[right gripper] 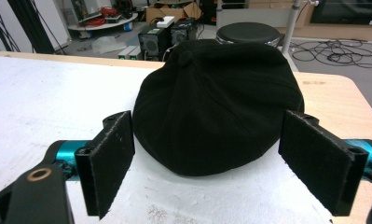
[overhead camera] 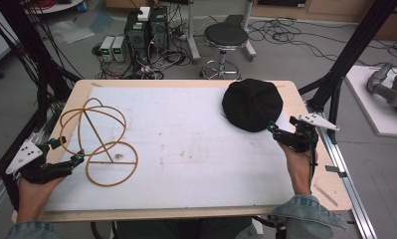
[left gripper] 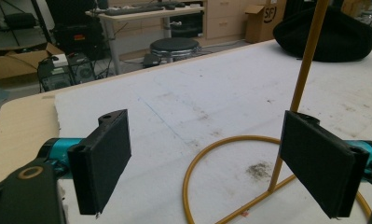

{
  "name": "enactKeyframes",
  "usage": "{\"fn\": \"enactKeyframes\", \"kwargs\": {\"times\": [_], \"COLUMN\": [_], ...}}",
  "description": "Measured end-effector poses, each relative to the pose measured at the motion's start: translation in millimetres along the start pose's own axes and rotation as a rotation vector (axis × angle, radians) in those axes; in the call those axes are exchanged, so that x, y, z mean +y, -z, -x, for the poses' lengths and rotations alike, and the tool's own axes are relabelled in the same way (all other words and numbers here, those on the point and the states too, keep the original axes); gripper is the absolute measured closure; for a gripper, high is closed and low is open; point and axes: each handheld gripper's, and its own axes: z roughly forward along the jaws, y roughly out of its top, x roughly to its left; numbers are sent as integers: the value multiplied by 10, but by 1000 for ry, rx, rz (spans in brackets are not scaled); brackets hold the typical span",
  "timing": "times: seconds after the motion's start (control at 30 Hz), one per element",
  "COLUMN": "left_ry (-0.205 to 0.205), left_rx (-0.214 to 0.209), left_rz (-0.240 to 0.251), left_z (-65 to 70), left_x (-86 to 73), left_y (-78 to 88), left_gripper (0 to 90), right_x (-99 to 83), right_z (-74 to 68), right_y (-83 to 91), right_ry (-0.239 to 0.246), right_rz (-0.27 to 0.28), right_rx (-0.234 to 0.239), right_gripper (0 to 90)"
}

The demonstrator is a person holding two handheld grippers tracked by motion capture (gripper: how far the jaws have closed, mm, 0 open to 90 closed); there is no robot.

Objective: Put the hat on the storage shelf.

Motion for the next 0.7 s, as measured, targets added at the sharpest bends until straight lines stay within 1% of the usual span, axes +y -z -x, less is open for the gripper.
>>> {"fn": "enactKeyframes", "kwargs": {"times": [0.23,0.37,0.57,0.63,0.7], "left_ry": [-6,-3,0,1,-1], "left_rx": [-5,-3,-2,1,1], "left_rz": [-8,-4,-6,-9,-11], "left_z": [13,2,-1,3,-1], "left_x": [-5,-11,-21,-26,-26], "left_y": [-18,-4,1,-2,3], "left_gripper": [170,170,170,171,171], "right_x": [-2,3,22,36,52], "right_z": [3,-2,-19,-25,-25], "right_y": [-2,14,-3,-21,-45], "right_ry": [3,-1,8,5,14], "right_rz": [2,15,28,28,29], "right_rx": [3,-3,-1,5,24], "right_gripper": [181,181,181,181,187]}}
